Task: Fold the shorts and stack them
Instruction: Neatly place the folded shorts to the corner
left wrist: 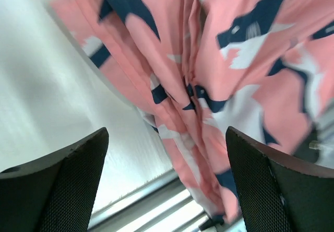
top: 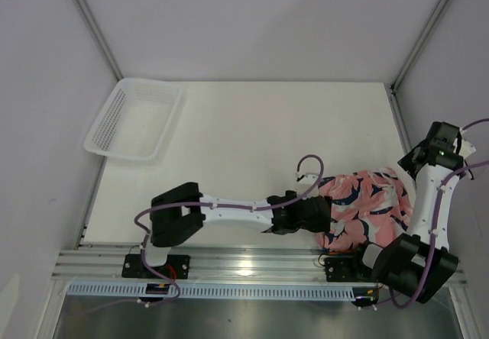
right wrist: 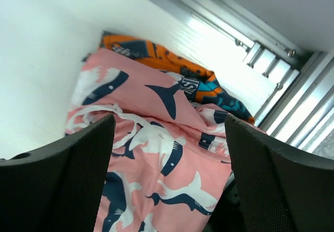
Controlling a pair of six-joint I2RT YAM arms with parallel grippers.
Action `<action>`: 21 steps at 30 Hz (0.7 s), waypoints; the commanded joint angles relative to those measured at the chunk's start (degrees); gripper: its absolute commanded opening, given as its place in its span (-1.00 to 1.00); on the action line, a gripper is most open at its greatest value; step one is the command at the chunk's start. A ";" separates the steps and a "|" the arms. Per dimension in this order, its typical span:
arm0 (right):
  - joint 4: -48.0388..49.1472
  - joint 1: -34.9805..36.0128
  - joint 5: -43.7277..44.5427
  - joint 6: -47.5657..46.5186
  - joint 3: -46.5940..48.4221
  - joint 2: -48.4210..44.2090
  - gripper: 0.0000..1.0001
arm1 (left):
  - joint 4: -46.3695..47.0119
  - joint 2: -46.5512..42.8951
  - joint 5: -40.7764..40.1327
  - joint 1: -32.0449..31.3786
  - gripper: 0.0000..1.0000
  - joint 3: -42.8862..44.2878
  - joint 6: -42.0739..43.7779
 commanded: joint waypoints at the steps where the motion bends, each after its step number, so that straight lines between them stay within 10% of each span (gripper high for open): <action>1: 0.48 -0.31 2.30 -1.23 4.03 -4.83 0.75 | 1.76 -9.68 1.39 3.03 0.88 -2.40 2.33; 11: 11.35 -0.48 -40.75 1.92 -8.15 -15.11 0.76 | 5.79 -19.97 7.61 5.68 0.88 -6.97 11.12; 21: 27.29 -1.88 -51.68 12.84 -27.86 -21.54 0.74 | 20.29 -14.72 21.08 6.39 0.77 -8.29 15.78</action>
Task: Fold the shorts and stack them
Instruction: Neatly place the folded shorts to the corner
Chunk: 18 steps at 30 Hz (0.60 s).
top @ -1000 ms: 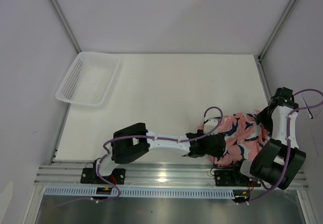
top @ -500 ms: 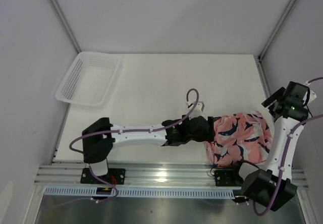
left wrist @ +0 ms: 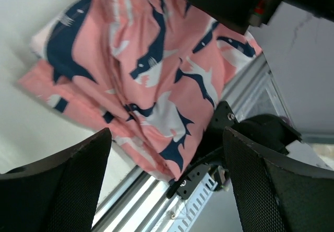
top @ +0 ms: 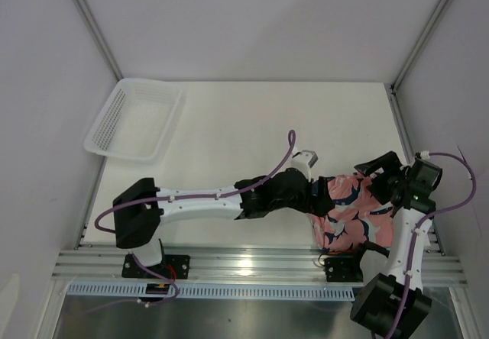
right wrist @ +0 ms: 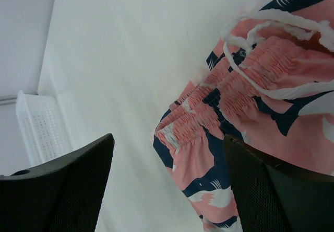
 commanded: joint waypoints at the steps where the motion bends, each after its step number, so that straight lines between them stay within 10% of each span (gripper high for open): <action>1: 7.66 -1.39 -4.31 2.32 -2.34 0.03 0.74 | 8.14 3.54 8.32 -0.06 0.76 1.67 3.81; 18: 29.02 -5.17 -9.41 3.81 -11.84 18.58 0.77 | 7.46 15.06 9.22 -2.26 0.72 10.55 6.09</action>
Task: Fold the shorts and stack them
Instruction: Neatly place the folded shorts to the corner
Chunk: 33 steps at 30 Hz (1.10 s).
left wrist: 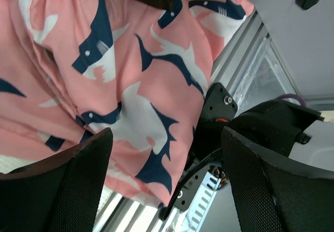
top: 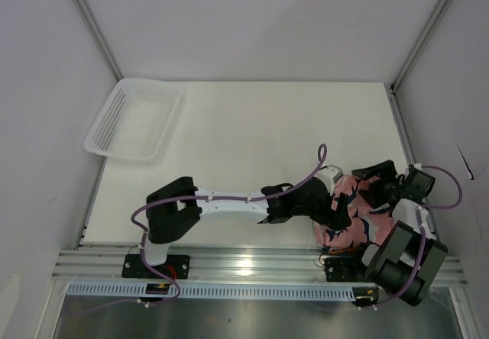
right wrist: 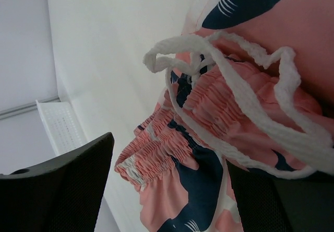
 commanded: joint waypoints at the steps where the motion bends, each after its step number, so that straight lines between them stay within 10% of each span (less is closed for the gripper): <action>1: 4.11 -0.21 -0.65 -1.41 0.55 1.14 0.76 | 0.07 1.36 -0.42 -0.25 0.72 3.73 2.20; 33: -10.04 0.85 -1.80 -6.07 4.24 -12.21 0.83 | -11.01 9.09 -2.18 8.28 0.56 16.82 2.73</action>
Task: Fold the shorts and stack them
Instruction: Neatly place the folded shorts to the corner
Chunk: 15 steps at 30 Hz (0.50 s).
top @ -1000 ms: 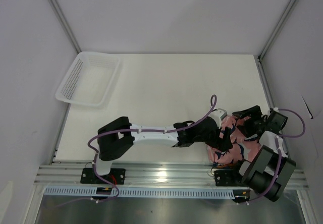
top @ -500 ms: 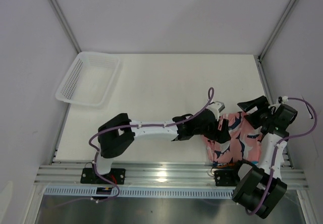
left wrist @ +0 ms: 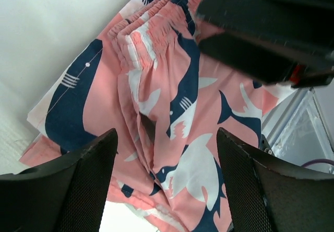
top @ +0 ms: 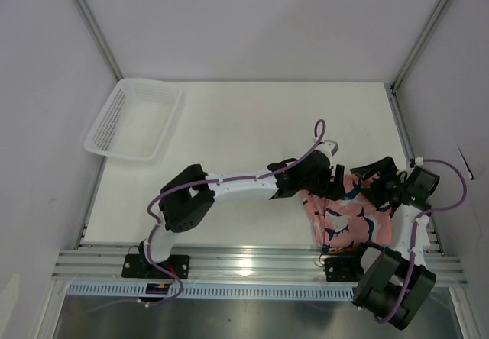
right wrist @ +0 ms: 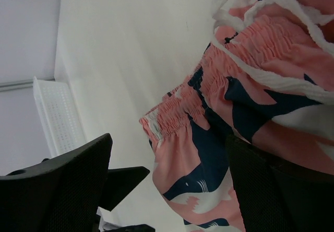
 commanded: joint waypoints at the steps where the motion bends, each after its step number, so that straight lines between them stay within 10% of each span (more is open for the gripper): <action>1: -0.12 0.08 1.26 -0.72 0.88 -2.73 0.83 | -1.72 1.86 -0.87 0.28 0.53 4.74 1.27; 12: -13.12 -1.15 7.16 -0.01 0.09 -15.04 0.82 | -15.32 17.32 -3.68 1.42 0.10 21.61 -0.66; 15: -17.08 -1.76 11.01 -0.54 1.67 -17.49 0.83 | -16.67 19.01 -3.42 3.34 -0.33 22.50 -4.52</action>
